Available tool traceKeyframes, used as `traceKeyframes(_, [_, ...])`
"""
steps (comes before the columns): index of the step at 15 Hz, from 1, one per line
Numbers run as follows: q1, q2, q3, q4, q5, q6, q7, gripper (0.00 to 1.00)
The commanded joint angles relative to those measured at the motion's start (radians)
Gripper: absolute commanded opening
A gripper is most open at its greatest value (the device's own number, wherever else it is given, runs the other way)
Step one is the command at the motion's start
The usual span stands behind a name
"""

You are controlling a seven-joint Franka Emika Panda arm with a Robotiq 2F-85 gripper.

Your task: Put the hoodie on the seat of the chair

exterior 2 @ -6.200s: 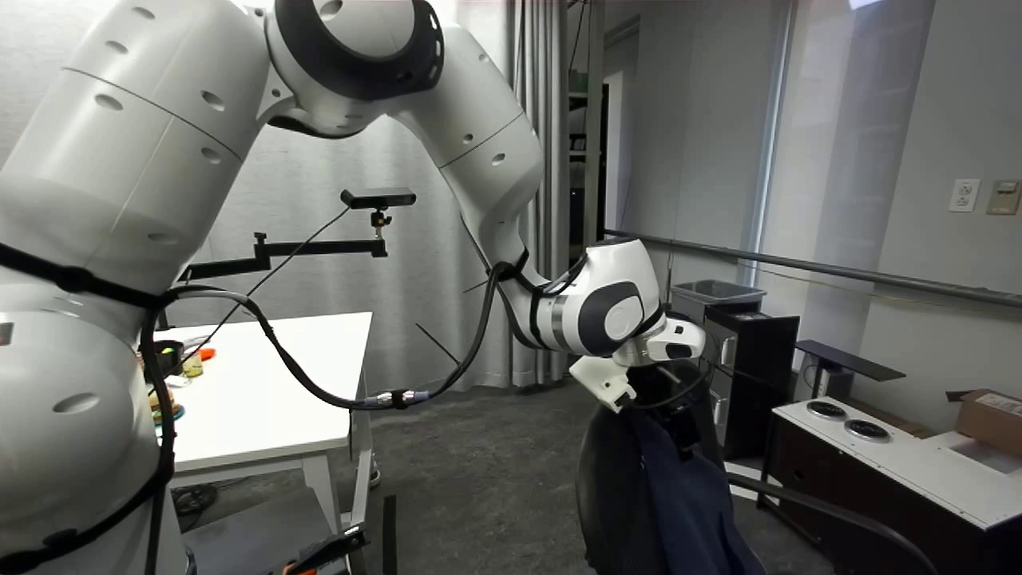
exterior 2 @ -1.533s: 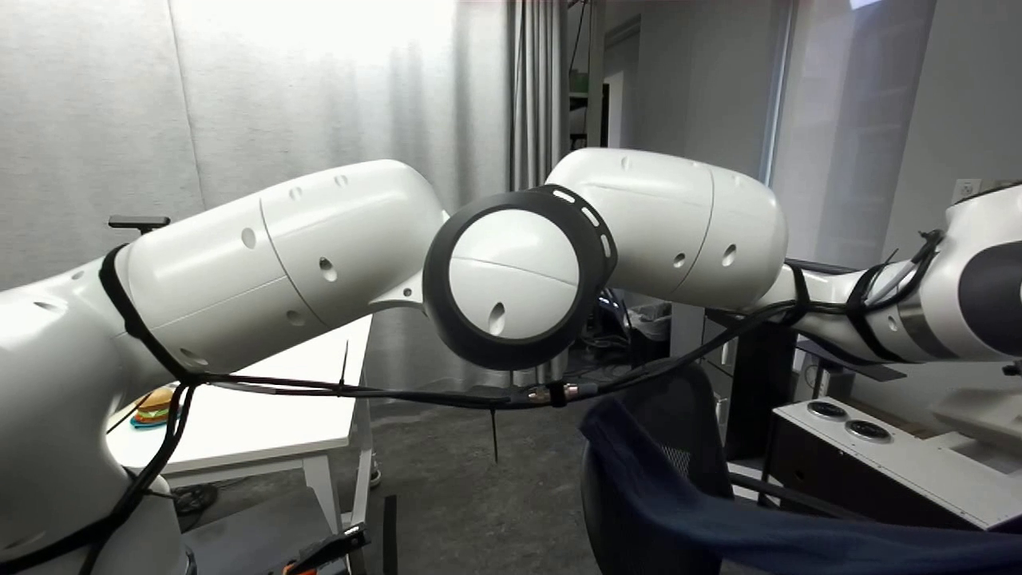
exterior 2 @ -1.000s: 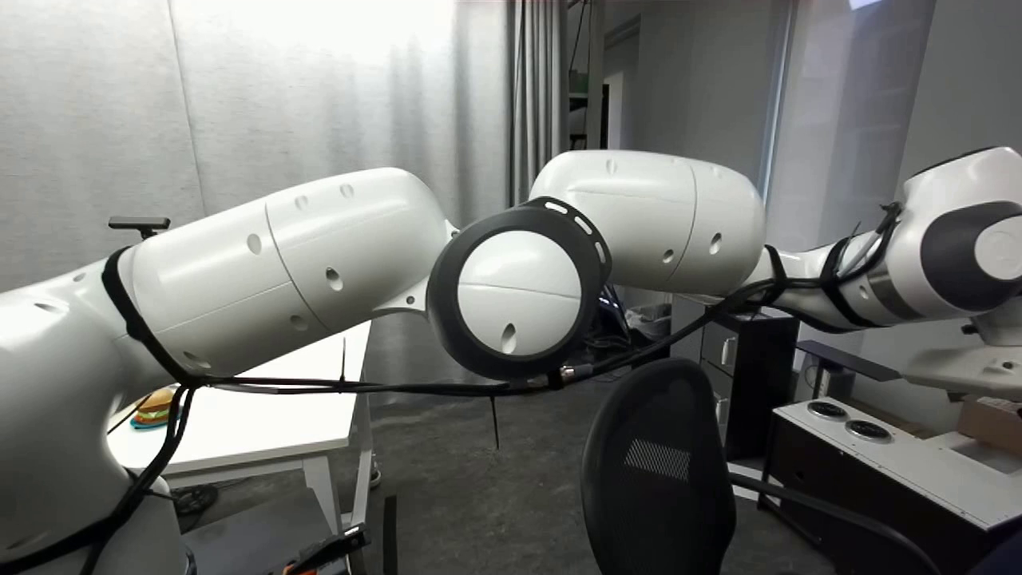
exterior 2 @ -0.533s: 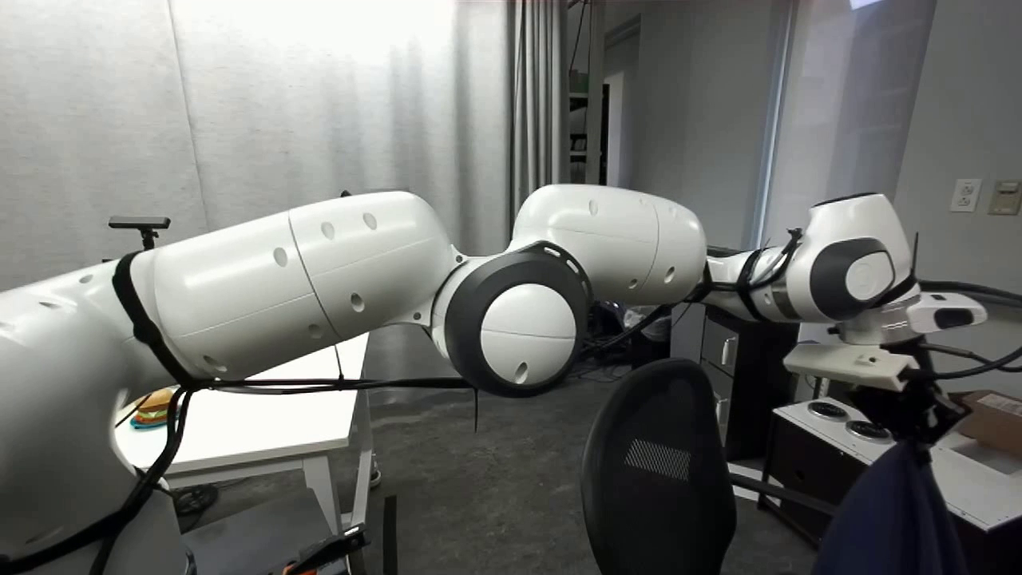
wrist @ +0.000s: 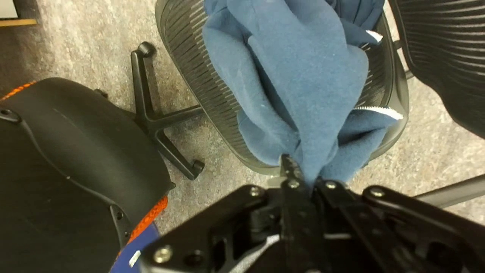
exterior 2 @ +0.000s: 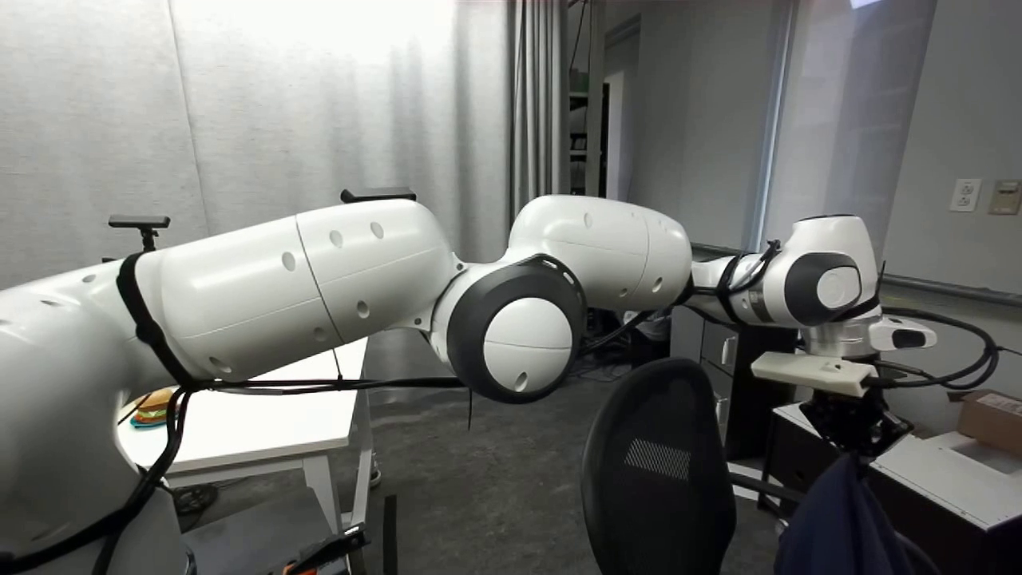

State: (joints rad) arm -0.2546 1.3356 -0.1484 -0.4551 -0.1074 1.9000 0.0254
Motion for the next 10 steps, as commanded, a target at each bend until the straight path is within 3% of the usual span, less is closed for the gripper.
traceKeyframes(1, [-0.018, -0.045, 0.045, -0.010, 0.040, -0.141, -0.076, 0.32])
traceKeyframes(2, [-0.004, -0.004, 0.014, 0.015, 0.011, -0.075, -0.027, 0.13])
traceKeyframes(4, [-0.006, -0.016, 0.026, 0.014, 0.020, -0.116, -0.045, 0.29])
traceKeyframes(5, [-0.006, -0.020, 0.028, 0.015, 0.021, -0.122, -0.049, 0.32])
traceKeyframes(10, [-0.007, -0.018, 0.032, 0.019, 0.022, -0.126, -0.051, 0.32])
